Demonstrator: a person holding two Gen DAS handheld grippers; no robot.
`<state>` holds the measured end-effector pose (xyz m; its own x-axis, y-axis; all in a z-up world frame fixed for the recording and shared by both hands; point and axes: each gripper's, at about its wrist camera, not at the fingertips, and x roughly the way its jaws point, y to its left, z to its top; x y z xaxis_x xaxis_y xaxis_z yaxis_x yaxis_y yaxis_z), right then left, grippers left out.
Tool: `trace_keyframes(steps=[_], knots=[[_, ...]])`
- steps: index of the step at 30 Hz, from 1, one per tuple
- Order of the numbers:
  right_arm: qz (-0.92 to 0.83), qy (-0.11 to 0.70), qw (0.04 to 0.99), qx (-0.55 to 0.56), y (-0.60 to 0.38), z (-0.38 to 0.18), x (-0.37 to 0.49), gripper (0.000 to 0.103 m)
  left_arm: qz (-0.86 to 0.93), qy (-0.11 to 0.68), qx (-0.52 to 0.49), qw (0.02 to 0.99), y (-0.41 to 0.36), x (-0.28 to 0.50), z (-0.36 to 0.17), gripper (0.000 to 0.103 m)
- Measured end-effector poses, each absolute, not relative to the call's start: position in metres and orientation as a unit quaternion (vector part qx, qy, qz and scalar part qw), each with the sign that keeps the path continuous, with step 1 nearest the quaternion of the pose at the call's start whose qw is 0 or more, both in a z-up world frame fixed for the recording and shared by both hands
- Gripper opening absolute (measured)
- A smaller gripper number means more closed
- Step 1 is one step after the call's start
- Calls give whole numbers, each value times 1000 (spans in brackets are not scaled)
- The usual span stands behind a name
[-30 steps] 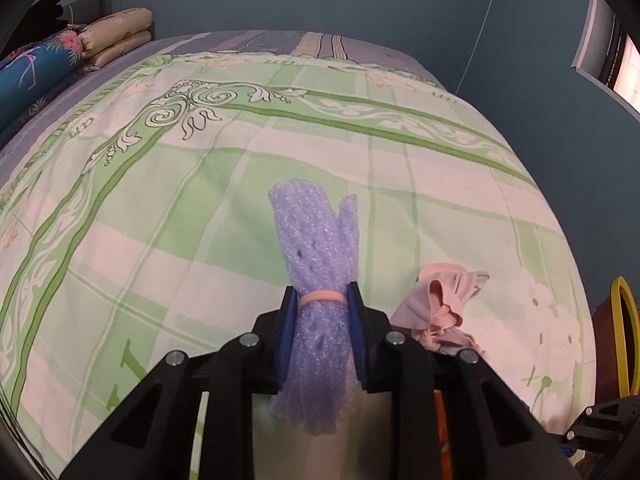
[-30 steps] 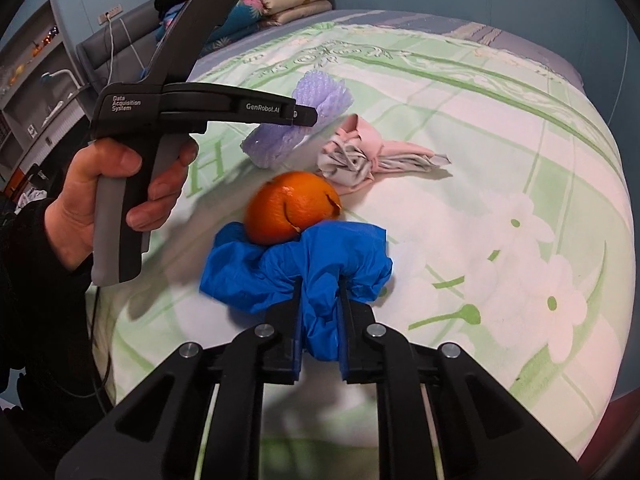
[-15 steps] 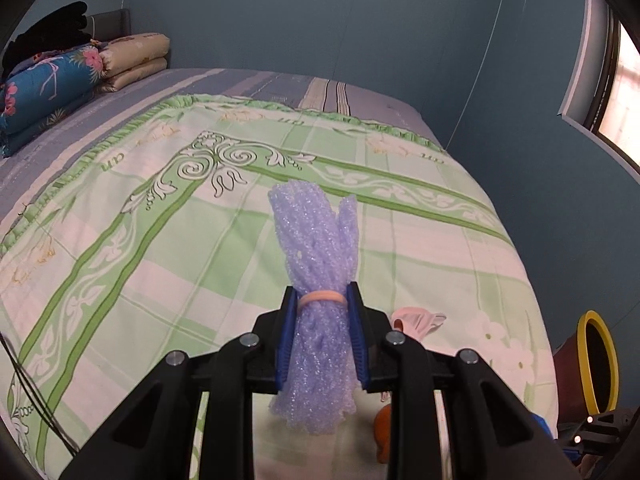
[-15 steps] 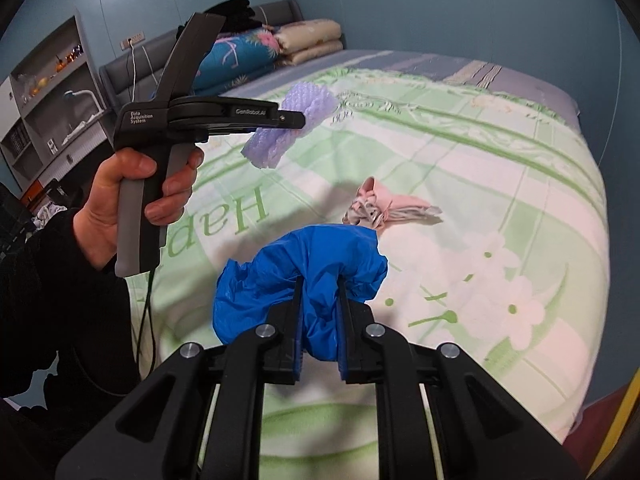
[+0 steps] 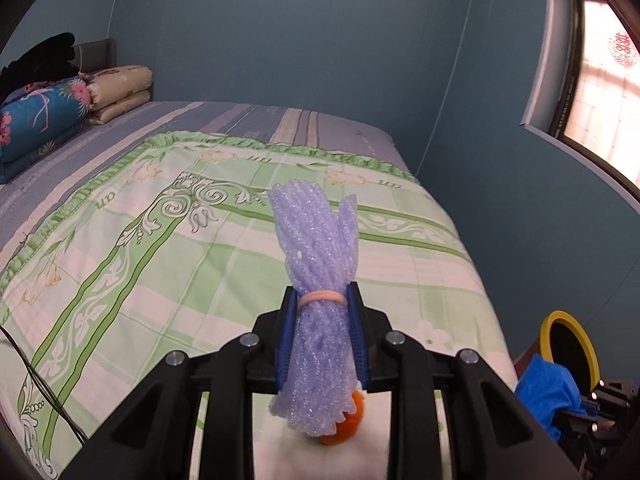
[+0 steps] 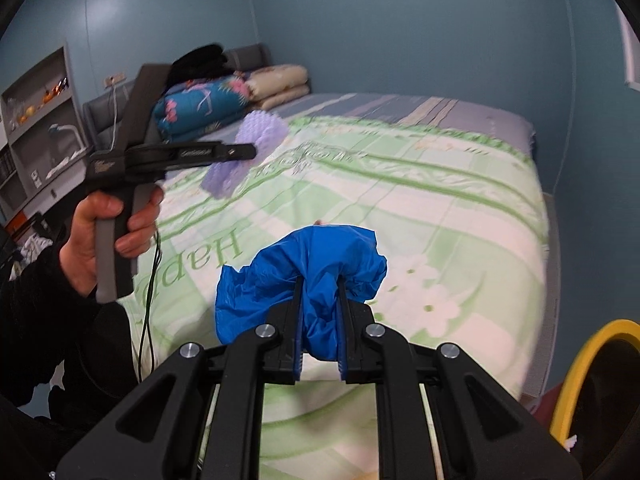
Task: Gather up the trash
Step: 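Carry the lavender net and blue plastic over the yellow-rimmed bin with both tools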
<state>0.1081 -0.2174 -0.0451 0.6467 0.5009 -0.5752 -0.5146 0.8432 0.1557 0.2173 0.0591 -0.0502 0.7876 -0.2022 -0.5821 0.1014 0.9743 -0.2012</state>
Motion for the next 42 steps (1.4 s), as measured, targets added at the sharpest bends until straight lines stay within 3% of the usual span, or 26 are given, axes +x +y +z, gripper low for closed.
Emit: trace_keyframes(steps=[21,42], knots=[[151,204,966,41,-344,21,61,12,-191,230,-28,954,-60,142,36,23],[28,180,980,76,-428,16,37,12,-293,220,26,930,-177,125,48,24]])
